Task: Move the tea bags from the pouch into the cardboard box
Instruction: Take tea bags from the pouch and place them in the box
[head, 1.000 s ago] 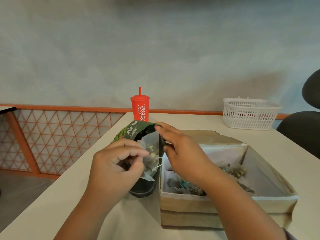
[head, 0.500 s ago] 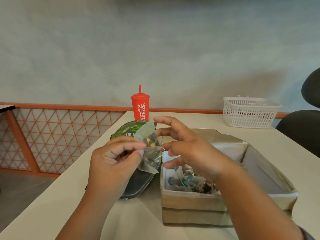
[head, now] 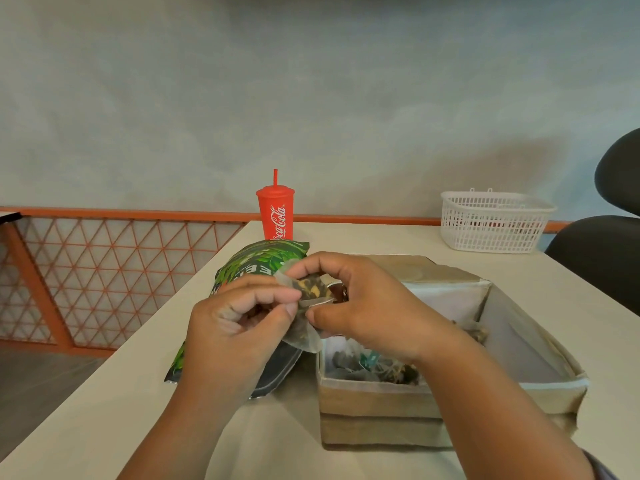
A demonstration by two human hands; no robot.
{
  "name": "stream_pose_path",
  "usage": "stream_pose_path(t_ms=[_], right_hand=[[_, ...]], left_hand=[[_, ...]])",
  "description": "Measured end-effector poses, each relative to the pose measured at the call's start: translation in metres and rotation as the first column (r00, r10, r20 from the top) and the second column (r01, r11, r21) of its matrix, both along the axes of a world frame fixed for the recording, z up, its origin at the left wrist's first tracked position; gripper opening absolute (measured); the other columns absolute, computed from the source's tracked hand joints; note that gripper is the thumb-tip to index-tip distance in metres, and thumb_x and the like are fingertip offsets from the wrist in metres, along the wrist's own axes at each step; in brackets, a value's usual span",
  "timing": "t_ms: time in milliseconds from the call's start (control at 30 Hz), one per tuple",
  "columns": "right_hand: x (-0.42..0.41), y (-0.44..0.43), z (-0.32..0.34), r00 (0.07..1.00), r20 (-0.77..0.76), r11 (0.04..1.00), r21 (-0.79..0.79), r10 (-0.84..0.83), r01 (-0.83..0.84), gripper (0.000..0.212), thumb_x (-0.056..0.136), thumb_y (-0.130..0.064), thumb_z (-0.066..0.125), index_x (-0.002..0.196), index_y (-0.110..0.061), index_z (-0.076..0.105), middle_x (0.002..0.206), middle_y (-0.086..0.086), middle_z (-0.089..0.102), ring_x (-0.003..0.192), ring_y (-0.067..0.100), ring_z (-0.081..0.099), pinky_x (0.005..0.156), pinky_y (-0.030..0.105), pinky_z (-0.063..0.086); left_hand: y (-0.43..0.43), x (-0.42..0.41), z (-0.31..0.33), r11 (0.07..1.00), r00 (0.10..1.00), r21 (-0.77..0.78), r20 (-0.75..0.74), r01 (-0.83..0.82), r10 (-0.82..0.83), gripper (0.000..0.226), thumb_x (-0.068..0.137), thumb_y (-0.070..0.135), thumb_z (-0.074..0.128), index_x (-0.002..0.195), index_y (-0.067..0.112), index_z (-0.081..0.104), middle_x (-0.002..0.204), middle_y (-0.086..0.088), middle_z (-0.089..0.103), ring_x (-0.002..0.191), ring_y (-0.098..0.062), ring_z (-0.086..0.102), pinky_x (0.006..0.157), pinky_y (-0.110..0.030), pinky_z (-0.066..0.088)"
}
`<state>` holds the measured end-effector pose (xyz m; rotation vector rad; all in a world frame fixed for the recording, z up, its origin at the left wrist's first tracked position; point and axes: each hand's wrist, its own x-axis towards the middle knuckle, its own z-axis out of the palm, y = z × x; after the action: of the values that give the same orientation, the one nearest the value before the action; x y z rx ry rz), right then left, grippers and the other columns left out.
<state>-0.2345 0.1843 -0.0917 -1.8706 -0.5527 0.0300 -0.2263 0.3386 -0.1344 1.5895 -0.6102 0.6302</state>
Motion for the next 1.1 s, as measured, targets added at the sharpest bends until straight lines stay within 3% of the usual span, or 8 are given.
stream_pose_path(t_ms=[267, 433, 500, 667, 767, 867, 1033, 1100], right_hand=[[-0.002, -0.021, 0.013, 0.978, 0.112, 0.984, 0.045, -0.178, 0.174, 0.040, 0.079, 0.008, 0.061, 0.090, -0.031, 0.063, 0.098, -0.011, 0.063, 0.066, -0.002, 0.061, 0.060, 0.014, 0.051], [0.000, -0.049, 0.021, 0.919, 0.170, 0.935, 0.078, -0.355, 0.346, 0.039, 0.078, 0.010, 0.060, 0.091, -0.026, 0.064, 0.093, -0.009, 0.065, 0.063, 0.003, 0.062, 0.060, 0.015, 0.053], [0.002, -0.056, 0.020, 0.901, 0.166, 0.916, 0.064, -0.401, 0.396, 0.037, 0.078, 0.008, 0.060, 0.090, -0.026, 0.064, 0.093, -0.007, 0.065, 0.065, 0.006, 0.063, 0.063, 0.018, 0.055], [0.012, -0.052, 0.009, 0.856, 0.173, 0.861, -0.068, -0.487, 0.504, 0.029, 0.078, 0.002, 0.063, 0.093, -0.022, 0.064, 0.092, -0.010, 0.062, 0.072, 0.013, 0.060, 0.073, 0.030, 0.055], [0.016, -0.041, 0.000, 0.864, 0.178, 0.837, -0.220, -0.471, 0.501, 0.028, 0.081, -0.006, 0.063, 0.104, -0.023, 0.063, 0.102, -0.007, 0.062, 0.082, 0.009, 0.055, 0.069, 0.020, 0.044], [0.017, -0.038, -0.005, 0.887, 0.151, 0.819, -0.341, -0.437, 0.462, 0.040, 0.087, -0.011, 0.058, 0.126, -0.020, 0.054, 0.122, -0.005, 0.057, 0.106, 0.011, 0.051, 0.081, 0.019, 0.035], [0.015, -0.049, 0.003, 0.853, 0.116, 0.815, -0.255, -0.509, 0.521, 0.039, 0.088, -0.009, 0.056, 0.126, -0.018, 0.056, 0.121, -0.003, 0.057, 0.105, 0.018, 0.056, 0.097, 0.036, 0.046], [0.012, -0.058, 0.010, 0.835, 0.116, 0.801, -0.241, -0.538, 0.549, 0.037, 0.087, -0.009, 0.058, 0.123, -0.018, 0.059, 0.112, -0.005, 0.059, 0.098, 0.020, 0.060, 0.093, 0.042, 0.050]], left_hand=[[0.002, 0.001, -0.001, 0.995, 0.993, -0.015, 0.054, -0.104, 0.104, 0.018, 0.066, 0.034, 0.063, 0.082, 0.037, 0.072, 0.083, 0.015, 0.066, 0.073, -0.002, 0.062, 0.065, -0.007, 0.048], [0.012, 0.008, -0.004, 0.901, 0.912, 0.184, 0.198, -0.394, 0.358, 0.031, 0.070, 0.018, 0.064, 0.097, 0.033, 0.063, 0.087, 0.025, 0.055, 0.076, 0.001, 0.051, 0.069, -0.005, 0.043], [0.016, 0.013, -0.006, 0.850, 0.886, 0.257, 0.199, -0.459, 0.418, 0.039, 0.068, 0.018, 0.063, 0.107, 0.025, 0.065, 0.090, 0.023, 0.048, 0.089, -0.003, 0.047, 0.079, -0.015, 0.042], [0.017, 0.018, -0.010, 0.772, 0.862, 0.393, 0.144, -0.500, 0.485, 0.048, 0.070, 0.004, 0.073, 0.114, 0.018, 0.064, 0.105, 0.009, 0.048, 0.105, -0.024, 0.049, 0.085, -0.030, 0.038], [0.016, 0.018, -0.010, 0.765, 0.858, 0.408, 0.103, -0.498, 0.504, 0.047, 0.072, 0.001, 0.071, 0.114, 0.019, 0.064, 0.105, 0.007, 0.049, 0.107, -0.025, 0.049, 0.088, -0.032, 0.040], [0.016, 0.019, -0.012, 0.764, 0.857, 0.418, 0.080, -0.492, 0.508, 0.046, 0.074, 0.000, 0.069, 0.115, 0.019, 0.064, 0.107, 0.005, 0.050, 0.108, -0.025, 0.049, 0.089, -0.032, 0.040], [0.016, 0.020, -0.014, 0.750, 0.849, 0.432, 0.074, -0.500, 0.523, 0.045, 0.076, -0.006, 0.063, 0.115, 0.016, 0.065, 0.111, -0.003, 0.054, 0.109, -0.026, 0.049, 0.086, -0.032, 0.040], [0.016, 0.020, -0.014, 0.748, 0.849, 0.434, 0.084, -0.502, 0.521, 0.047, 0.076, -0.009, 0.058, 0.115, 0.016, 0.065, 0.109, -0.001, 0.053, 0.106, -0.026, 0.050, 0.085, -0.033, 0.042]])
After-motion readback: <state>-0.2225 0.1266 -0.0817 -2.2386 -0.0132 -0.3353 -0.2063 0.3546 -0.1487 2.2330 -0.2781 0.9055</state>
